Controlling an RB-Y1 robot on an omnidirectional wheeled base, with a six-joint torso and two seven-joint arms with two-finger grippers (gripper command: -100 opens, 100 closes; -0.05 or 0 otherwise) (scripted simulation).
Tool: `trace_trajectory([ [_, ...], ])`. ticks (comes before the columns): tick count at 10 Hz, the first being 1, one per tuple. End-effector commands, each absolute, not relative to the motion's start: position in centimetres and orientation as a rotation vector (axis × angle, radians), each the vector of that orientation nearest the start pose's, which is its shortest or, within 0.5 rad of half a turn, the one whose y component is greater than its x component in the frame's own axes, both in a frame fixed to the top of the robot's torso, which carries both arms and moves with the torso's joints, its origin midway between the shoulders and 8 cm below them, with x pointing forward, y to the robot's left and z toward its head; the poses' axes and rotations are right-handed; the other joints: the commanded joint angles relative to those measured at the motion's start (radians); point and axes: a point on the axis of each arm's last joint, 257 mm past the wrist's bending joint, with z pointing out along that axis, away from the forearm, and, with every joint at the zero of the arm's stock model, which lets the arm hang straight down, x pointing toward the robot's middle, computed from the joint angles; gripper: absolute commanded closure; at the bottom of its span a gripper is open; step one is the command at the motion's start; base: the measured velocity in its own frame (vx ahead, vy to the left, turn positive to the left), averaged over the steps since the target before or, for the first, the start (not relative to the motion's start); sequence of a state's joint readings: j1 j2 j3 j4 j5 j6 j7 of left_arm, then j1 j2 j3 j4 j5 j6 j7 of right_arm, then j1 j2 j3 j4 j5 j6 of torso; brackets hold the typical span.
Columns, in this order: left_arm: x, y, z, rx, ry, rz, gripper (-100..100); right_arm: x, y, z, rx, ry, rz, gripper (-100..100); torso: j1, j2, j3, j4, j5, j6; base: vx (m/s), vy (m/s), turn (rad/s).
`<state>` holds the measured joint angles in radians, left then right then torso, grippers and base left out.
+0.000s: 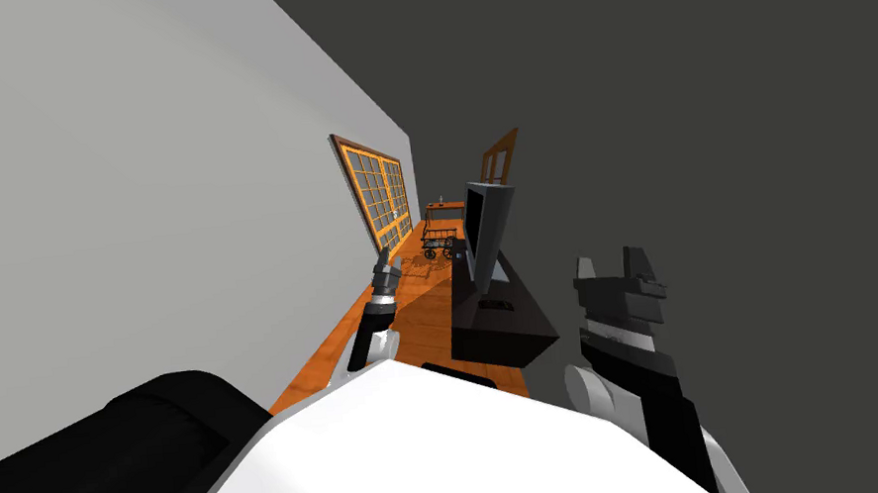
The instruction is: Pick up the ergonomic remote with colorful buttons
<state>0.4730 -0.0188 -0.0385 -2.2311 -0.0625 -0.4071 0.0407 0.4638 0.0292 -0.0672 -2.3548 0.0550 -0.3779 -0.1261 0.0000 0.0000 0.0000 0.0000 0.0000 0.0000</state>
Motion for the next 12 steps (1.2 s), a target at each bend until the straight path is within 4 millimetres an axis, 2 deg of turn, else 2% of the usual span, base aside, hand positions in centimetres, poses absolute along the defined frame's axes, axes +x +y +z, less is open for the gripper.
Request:
trace_trajectory([
  [1, 37.3, 26.2, -0.7, -0.749, 0.704, -1.320, 0, 35.3, -29.1, 3.3, 0.703, 0.651, 1.312, -100, 0.000, 0.000, 0.000, 0.000, 0.000, 0.000, -0.028, 0.003, 0.157],
  [3, 37.3, 26.2, -0.7, -0.749, 0.704, -1.320, 0, 36.0, -28.4, 1.3, 0.712, 0.735, 1.298, -100, 0.000, 0.003, 0.002, 0.001, 0.000, 0.000, -0.065, 0.001, 0.136],
  [5, 37.3, 26.2, -0.7, -0.749, 0.704, -1.320, 0, 36.7, -27.6, -1.7, 0.738, 0.835, 1.276, -100, 0.001, 0.004, 0.003, 0.001, 0.000, 0.000, -0.062, 0.014, 0.208],
  [6, 37.3, 26.2, -0.7, -0.749, 0.704, -1.320, 0, 36.8, -27.5, -1.7, 0.729, 0.846, 1.275, -100, 0.001, 0.004, 0.002, 0.001, 0.000, -0.001, -0.046, 0.002, 0.093],
  [8, 37.3, 26.2, -0.7, -0.749, 0.704, -1.320, 0, 37.3, -26.7, -5.7, 0.764, 0.967, 1.243, -100, 0.000, 0.003, 0.002, 0.001, 0.000, 0.000, -0.041, 0.004, 0.219],
  [9, 37.3, 26.2, -0.7, -0.749, 0.704, -1.320, 0, 37.3, -26.6, -5.7, 0.751, 0.982, 1.241, -100, 0.000, 0.003, 0.002, 0.001, 0.000, 0.000, -0.034, 0.003, 0.109],
  [11, 37.3, 26.2, -0.7, -0.749, 0.704, -1.320, 0, 37.5, -25.9, -10.6, 0.791, 1.124, 1.200, -100, 0.000, 0.002, 0.001, 0.001, 0.000, 0.000, -0.031, 0.015, 0.272],
  [12, 37.3, 26.2, -0.7, -0.749, 0.704, -1.320, 0, 37.4, -25.8, -10.7, 0.774, 1.140, 1.192, -100, 0.000, 0.002, 0.001, 0.000, 0.000, -0.001, -0.017, 0.003, 0.141],
])
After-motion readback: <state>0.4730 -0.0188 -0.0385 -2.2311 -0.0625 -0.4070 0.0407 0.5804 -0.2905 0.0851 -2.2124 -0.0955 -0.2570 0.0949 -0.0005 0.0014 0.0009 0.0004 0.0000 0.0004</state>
